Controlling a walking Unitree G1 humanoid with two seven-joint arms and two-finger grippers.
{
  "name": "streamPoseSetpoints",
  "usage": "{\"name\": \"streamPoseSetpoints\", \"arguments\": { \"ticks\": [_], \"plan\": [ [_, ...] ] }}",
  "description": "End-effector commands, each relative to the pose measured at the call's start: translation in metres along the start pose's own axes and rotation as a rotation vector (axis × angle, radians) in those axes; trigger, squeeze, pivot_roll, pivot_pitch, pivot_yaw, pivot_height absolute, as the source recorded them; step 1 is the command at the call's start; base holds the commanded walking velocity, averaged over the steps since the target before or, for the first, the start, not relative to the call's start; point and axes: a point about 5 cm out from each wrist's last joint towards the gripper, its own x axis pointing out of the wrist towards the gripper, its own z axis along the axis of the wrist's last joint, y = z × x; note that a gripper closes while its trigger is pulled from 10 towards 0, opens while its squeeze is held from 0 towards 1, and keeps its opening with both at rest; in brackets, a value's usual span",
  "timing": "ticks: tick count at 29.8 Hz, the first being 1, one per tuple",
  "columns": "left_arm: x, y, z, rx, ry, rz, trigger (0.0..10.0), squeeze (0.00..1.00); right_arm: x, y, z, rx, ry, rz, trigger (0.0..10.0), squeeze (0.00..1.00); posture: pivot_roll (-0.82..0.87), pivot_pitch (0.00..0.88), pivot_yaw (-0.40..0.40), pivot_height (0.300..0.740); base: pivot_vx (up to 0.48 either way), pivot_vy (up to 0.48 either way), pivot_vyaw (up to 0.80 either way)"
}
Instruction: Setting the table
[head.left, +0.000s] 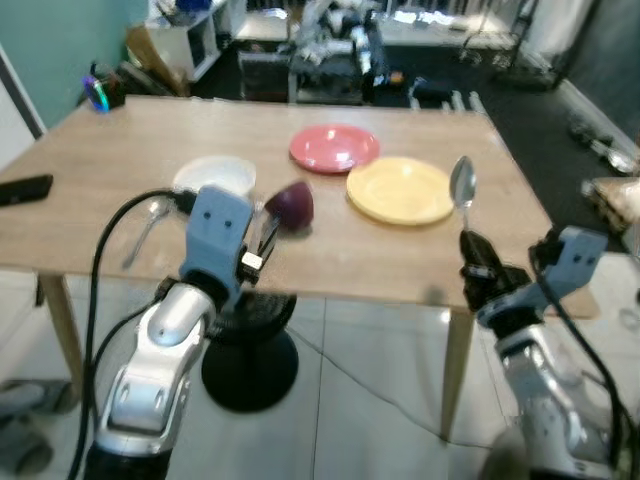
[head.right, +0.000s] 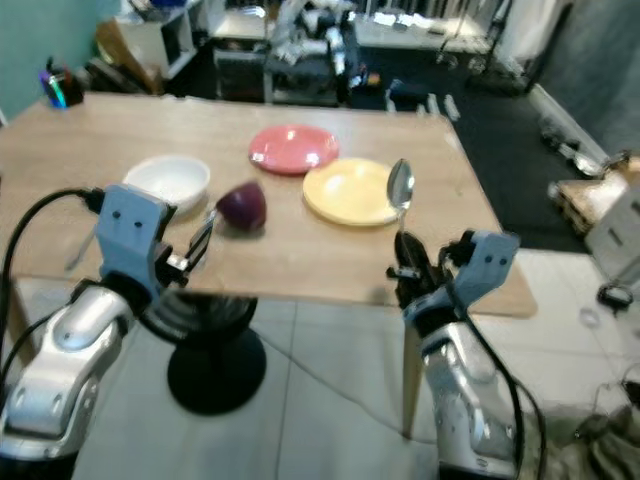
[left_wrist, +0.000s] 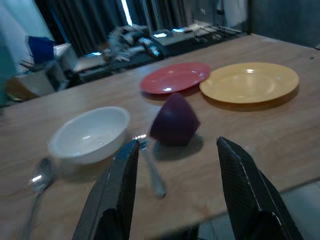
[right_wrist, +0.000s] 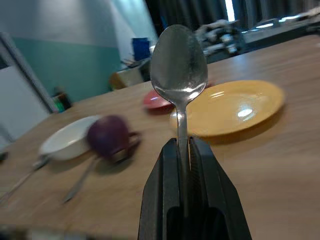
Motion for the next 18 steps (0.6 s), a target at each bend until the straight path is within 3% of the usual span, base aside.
{"name": "streamPoseSetpoints", "arguments": {
  "ticks": [1, 4, 9, 18],
  "plan": [
    [-0.0002, 0.0000, -0.0007, -0.007, 0.002, 0.000, 10.0, 0.00, 0.0005, 0.0012, -0.0002, -0.008, 0.002, 0.005, 10.0, 0.00, -0.04, 0.000, 0.089, 0.740, -0.405, 0.000, 0.00],
    [0.0002, -0.0004, -0.0009, -0.008, 0.000, -0.002, 10.0, 0.00, 0.0007, 0.0010, -0.0005, -0.011, 0.003, 0.007, 10.0, 0.00, -0.04, 0.000, 0.089, 0.740, -0.337, 0.000, 0.00],
    [0.0008, -0.0010, -0.0006, -0.010, -0.003, -0.004, 10.0, 0.00, 0.0009, 0.0012, -0.0007, -0.010, 0.005, 0.012, 10.0, 0.00, -0.04, 0.000, 0.090, 0.740, 0.000, 0.000, 0.00],
    [0.0013, -0.0020, -0.0008, -0.012, -0.003, -0.014, 10.0, 0.00, 0.0005, 0.0007, -0.0014, 0.001, 0.011, 0.009, 10.0, 0.00, -0.04, 0.000, 0.093, 0.740, 0.000, 0.000, -0.76]
  ]
}}
